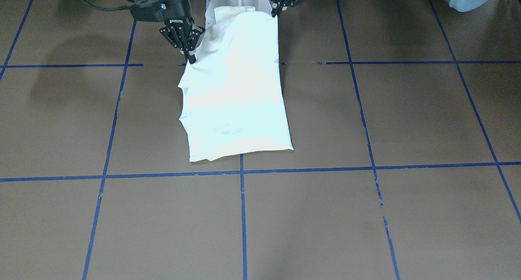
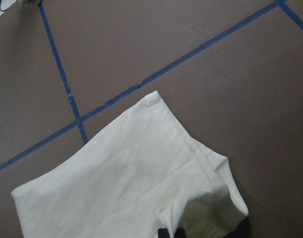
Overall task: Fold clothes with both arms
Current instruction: 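Grasp the near edge with both grippers and lift it away from the robot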
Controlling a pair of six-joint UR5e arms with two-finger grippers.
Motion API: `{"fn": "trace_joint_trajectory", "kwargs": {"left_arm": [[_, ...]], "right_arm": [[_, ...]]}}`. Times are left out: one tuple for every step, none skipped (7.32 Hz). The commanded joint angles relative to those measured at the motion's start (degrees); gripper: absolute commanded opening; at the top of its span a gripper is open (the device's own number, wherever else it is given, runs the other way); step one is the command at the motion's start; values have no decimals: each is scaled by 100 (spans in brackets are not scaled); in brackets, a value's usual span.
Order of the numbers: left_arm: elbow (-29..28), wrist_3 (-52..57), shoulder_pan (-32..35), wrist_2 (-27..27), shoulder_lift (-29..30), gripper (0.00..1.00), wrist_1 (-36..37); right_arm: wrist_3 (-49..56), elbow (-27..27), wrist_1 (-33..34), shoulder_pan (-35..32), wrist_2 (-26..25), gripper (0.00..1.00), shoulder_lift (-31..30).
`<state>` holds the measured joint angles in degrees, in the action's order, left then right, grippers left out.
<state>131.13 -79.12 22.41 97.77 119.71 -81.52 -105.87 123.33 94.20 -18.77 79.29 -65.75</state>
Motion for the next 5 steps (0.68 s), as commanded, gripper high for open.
{"fn": "trace_joint_trajectory", "kwargs": {"left_arm": [[-1119,431,639,6,237,0,-668],[-1569,616,859,6,324,0,-864],[-2026,791,1061,6,551,0,-874],[-2448,845,1150,-3,693,0,-1048],[-2852,863,1169,-29,694,0,-1407]], "right_arm": [[83,-825,-7,-372,25,0,360],[84,-1177,-242,-486,25,0,440],[162,-1641,-732,-574,25,0,458],[206,-2142,-1093,-679,34,0,580],[294,-2643,-1280,-811,173,0,816]]}}
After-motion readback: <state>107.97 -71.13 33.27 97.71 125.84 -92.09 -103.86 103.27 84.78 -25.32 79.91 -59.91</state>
